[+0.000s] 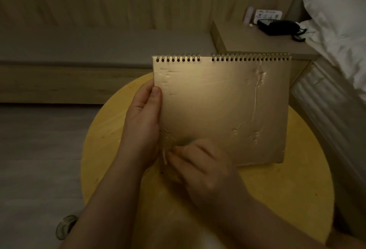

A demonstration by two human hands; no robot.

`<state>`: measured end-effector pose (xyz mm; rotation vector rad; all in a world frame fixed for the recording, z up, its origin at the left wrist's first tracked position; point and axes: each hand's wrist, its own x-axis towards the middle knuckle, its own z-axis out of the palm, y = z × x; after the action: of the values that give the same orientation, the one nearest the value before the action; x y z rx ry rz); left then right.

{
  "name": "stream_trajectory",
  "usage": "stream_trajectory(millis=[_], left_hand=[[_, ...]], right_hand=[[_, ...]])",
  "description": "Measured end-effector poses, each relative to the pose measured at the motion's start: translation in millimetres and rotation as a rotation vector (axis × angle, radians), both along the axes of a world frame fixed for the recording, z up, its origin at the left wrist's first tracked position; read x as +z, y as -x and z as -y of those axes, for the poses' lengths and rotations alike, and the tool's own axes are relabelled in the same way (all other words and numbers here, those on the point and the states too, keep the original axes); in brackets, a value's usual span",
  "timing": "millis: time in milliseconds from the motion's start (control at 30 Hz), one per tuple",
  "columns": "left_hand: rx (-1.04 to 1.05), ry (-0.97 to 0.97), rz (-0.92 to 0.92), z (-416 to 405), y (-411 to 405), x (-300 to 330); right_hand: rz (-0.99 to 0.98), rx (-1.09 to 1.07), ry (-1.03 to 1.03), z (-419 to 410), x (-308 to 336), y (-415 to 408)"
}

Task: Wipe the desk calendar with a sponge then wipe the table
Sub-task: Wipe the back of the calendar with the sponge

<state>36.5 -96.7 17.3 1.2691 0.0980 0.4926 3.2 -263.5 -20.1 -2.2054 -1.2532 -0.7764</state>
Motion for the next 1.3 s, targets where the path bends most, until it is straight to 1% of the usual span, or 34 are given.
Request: stream_trajectory(millis=[100,200,333,467,600,700,800,900,1000,1100,1200,1300], left_hand=[[-0.005,-0.033,0.000,1,1,1],[-0.019,-0.027,-0.003,1,3,5],[-0.055,0.015,0.017,3,4,7],[-0.140,0.122,0.023,3,6,11],[-0.160,0.130,0.012,4,6,13],[-0.148,0.145,0.021,5,6,11],[-0.157,0.160,0.027,5,5,10],[-0.150,0.154,0.037,4,4,8],[-0.081,0.101,0.022,3,3,7],[-0.030,0.020,-0.009,2,3,6],[-0.026,-0.025,-0.022,2,3,5],[-0.014,-0.029,-0.022,1,3,6]], right_hand=[[-0.001,0.001,-0.003,3,-16,14],[-0.008,-0.025,-0.025,-1,-13,14],[0.022,-0.022,-0.067,-13,14,-7],[0.106,-0.029,-0.132,-27,54,-42],[0.198,-0.045,-0.214,-36,86,-73],[0.209,-0.076,-0.210,-40,94,-82],[0.164,-0.054,-0.200,-34,82,-72],[0.091,-0.054,-0.164,-21,53,-47],[0.021,-0.060,-0.069,-7,10,-11],[0.014,-0.039,-0.004,0,-22,19],[0.009,-0.049,-0.029,-2,-27,25],[0.005,-0.052,-0.054,-5,-25,23]])
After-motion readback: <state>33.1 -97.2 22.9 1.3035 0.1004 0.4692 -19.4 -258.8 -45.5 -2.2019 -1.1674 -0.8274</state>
